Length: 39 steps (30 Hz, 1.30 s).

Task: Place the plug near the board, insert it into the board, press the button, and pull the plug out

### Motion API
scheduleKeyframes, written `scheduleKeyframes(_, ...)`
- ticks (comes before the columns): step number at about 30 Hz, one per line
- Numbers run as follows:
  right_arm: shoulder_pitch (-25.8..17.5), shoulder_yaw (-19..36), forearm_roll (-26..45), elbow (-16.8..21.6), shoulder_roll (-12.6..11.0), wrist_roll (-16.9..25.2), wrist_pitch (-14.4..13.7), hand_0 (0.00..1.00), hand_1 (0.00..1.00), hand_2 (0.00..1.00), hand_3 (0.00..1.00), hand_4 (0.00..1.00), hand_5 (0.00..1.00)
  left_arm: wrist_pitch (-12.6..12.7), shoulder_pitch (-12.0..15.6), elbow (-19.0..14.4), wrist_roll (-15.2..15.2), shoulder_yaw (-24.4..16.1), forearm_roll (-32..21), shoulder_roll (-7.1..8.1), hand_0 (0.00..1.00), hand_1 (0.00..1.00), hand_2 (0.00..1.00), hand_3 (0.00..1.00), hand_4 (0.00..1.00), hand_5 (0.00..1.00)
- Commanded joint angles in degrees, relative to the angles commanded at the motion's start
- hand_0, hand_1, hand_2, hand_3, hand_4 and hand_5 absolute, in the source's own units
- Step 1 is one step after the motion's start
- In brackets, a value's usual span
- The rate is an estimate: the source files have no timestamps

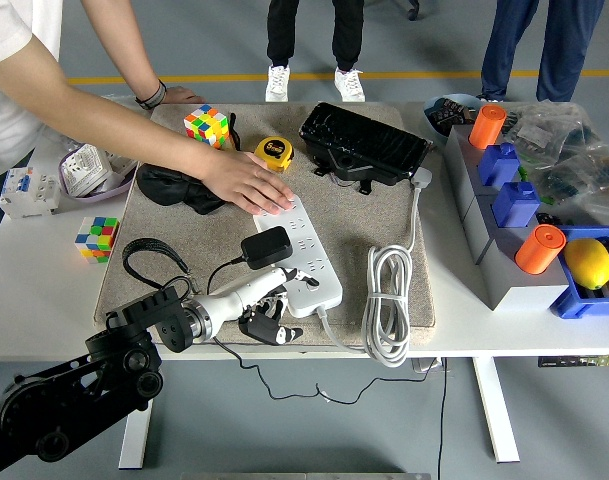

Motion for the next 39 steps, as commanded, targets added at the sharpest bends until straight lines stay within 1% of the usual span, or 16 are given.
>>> scheduleKeyframes(5, 0.02, 0.23, -0.16, 0.13, -0.02, 0.0, -0.02, 0.603, 0.607, 0.559, 0.546, 0.757, 0.236, 0.32, -0.24, 0.92, -0.21, 0.5, 0.16, -0.24, 0.042, 0.065, 0.158, 0.87, 0.765, 0.002)
scheduleKeyframes(9, -0.02, 0.31, -0.33, 0.28, -0.05, -0.02, -0.02, 0.602, 0.608, 0.559, 0.546, 0.758, 0.236, -0.06, -0.41, 1.64, 0.41, 0.74, 0.56, -0.64, 0.042, 0.065, 0.158, 0.868, 0.765, 0.002)
scheduleKeyframes(18, -0.04, 0.54, -0.68, 0.55, -0.06, -0.04, 0.01, 0.603, 0.607, 0.559, 0.546, 0.757, 0.236, -0.22, -0.61, 3.02, 1.0, 1.11, 1.66, -0.99, 0.042, 0.067, 0.161, 0.863, 0.777, 0.002)
scheduleKeyframes(28, -0.01, 0.82, -0.84, 0.63, -0.09, 0.03, 0.01, 0.604, 0.607, 0.558, 0.545, 0.757, 0.237, -0.54, -0.56, 2.68, 1.47, 1.12, 1.95, -0.86, 0.043, 0.067, 0.161, 0.861, 0.776, 0.002)
scheduleKeyframes(34, -0.04, 0.73, -0.83, 0.61, -0.05, 0.05, 0.02, 0.603, 0.607, 0.558, 0.546, 0.757, 0.236, 0.73, -0.22, 1.05, -0.85, -0.55, 0.25, -0.68, 0.042, 0.068, 0.162, 0.857, 0.78, 0.002)
scheduleKeyframes(35, -0.05, 0.72, -0.83, 0.61, -0.04, 0.04, 0.02, 0.603, 0.607, 0.558, 0.546, 0.757, 0.236, 1.32, -0.09, 0.69, -1.74, -1.1, -0.53, -0.61, 0.042, 0.068, 0.162, 0.857, 0.78, 0.002)
scheduleKeyframes(36, -0.05, 0.69, -0.82, 0.6, -0.04, 0.04, 0.02, 0.604, 0.607, 0.558, 0.545, 0.757, 0.236, 2.19, 0.02, 0.44, -3.11, -1.64, -1.32, -0.55, 0.05, 0.069, 0.174, 0.853, 0.713, 0.002)
scheduleKeyframes(39, -0.09, 0.62, -0.81, 0.57, -0.02, 0.04, 0.02, 0.604, 0.607, 0.558, 0.545, 0.757, 0.236, 4.41, 0.26, 0.05, -6.44, -2.72, -2.66, -0.43, 0.05, 0.069, 0.174, 0.853, 0.713, 0.002)
